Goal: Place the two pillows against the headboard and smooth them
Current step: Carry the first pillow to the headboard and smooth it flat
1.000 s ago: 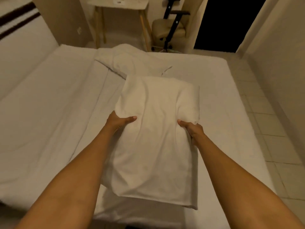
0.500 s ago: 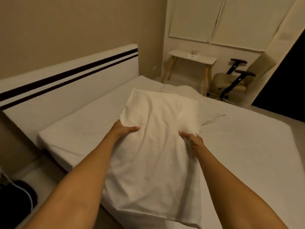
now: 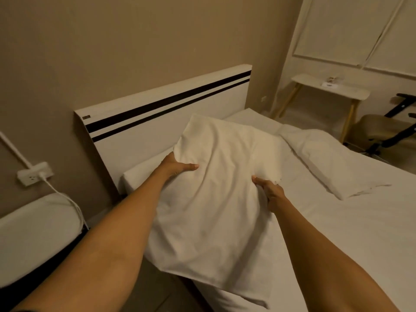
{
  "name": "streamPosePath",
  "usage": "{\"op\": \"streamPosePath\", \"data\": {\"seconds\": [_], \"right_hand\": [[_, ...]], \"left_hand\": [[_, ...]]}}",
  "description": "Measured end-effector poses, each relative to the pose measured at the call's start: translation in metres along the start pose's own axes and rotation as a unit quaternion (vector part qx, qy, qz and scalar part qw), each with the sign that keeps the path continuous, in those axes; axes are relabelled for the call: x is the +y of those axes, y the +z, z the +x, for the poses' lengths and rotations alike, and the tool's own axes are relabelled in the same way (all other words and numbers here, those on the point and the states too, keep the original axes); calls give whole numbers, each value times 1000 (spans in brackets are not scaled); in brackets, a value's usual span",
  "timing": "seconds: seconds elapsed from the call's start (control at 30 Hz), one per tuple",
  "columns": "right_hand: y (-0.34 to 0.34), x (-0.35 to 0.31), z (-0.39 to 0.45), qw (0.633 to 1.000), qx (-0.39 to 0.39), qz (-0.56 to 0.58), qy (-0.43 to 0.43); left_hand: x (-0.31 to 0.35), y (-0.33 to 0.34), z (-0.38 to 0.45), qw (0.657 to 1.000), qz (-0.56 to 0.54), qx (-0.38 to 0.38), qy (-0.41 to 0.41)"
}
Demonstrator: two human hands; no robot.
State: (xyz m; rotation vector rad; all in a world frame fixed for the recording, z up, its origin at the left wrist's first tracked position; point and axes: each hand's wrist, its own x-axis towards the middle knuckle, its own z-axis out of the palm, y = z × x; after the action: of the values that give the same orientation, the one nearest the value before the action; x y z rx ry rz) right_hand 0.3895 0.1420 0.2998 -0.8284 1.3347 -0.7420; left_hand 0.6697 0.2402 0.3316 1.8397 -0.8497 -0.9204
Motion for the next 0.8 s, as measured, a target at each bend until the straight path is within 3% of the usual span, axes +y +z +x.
{"op": "streamPosePath", "data": {"seconds": [0.27, 0.8], "right_hand": [[103, -20, 40, 1000, -2, -28, -11], [243, -53, 168, 998, -7, -58, 26]], "left_hand": [[-27, -78, 69, 999, -21, 11, -25], [-53, -143, 245, 997, -21, 10, -70]]}}
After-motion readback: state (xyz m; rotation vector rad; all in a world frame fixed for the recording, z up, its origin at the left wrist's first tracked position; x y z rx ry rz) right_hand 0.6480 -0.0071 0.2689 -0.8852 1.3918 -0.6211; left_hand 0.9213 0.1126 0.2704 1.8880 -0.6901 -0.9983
